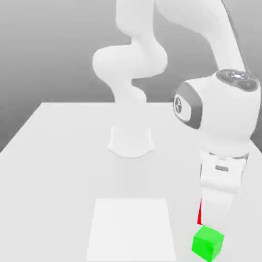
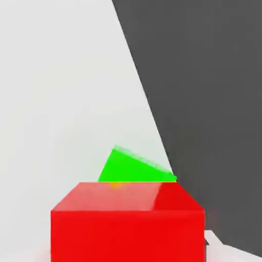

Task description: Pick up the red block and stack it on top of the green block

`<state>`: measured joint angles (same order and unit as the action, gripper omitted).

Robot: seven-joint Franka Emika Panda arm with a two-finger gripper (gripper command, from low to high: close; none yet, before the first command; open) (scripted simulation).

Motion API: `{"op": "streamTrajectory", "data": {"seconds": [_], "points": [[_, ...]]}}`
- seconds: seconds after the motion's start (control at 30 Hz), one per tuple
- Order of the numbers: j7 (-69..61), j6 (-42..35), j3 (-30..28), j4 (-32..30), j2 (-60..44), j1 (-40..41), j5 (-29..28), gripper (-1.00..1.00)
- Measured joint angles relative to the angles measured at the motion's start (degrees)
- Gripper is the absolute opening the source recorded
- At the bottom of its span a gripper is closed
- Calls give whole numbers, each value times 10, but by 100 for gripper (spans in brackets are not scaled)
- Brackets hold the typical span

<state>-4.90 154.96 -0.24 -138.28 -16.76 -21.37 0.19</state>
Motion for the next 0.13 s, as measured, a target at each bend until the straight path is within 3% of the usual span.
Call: {"op": "streamTrajectory", "data": {"seconds": [0.03,0.13], "points": [[0,10,0,1,-11,0,0,100],[0,10,0,1,-11,0,0,100]]}}
